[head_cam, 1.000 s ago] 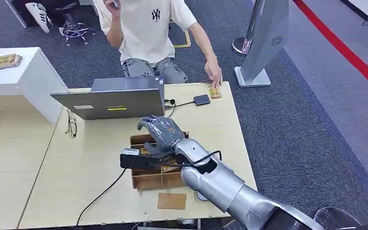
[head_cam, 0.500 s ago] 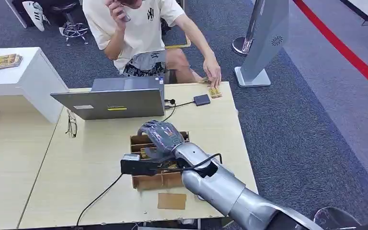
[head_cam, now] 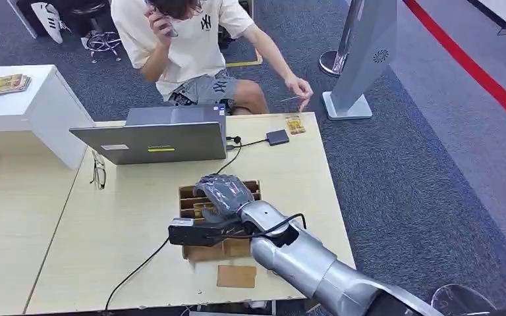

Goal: Pass the card to the sensor for recognition and then transmit it.

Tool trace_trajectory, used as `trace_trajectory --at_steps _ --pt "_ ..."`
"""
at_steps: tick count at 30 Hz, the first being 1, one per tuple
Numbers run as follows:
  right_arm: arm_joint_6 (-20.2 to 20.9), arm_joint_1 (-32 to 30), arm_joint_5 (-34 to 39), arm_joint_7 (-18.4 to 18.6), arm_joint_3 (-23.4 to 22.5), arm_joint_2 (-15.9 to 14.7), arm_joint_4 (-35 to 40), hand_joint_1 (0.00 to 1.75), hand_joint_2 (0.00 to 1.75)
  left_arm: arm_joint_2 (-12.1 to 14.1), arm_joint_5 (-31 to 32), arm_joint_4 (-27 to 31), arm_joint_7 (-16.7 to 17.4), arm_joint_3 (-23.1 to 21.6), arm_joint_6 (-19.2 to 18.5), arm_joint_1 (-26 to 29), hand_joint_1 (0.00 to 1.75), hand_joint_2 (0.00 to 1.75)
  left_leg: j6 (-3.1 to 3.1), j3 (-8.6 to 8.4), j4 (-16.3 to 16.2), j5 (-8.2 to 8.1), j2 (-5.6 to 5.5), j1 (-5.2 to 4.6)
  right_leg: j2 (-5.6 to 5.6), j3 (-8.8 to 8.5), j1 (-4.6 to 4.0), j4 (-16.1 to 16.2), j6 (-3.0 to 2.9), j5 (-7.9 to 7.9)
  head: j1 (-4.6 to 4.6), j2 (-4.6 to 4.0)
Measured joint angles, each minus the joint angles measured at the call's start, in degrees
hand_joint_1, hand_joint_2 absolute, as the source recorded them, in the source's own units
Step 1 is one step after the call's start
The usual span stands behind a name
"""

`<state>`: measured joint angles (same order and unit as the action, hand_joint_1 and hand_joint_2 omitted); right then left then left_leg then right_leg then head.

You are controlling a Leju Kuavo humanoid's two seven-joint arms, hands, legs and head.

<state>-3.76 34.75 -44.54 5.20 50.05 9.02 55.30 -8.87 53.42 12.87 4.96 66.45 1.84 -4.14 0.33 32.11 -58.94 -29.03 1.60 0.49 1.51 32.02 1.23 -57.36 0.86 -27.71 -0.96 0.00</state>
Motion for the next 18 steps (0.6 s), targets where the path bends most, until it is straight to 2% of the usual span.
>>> trace_trajectory --at_steps 18 --pt "0.2 0.5 0.2 -0.4 0.7 0.8 -2.0 0.82 1.75 0.0 -0.2 0.0 -0.1 0.0 0.1 0.0 0.0 0.0 -0.01 -0.02 0.0 0.01 0.0 0.0 0.0 -0.01 0.0 0.0 0.0 0.0 0.0 0.0"
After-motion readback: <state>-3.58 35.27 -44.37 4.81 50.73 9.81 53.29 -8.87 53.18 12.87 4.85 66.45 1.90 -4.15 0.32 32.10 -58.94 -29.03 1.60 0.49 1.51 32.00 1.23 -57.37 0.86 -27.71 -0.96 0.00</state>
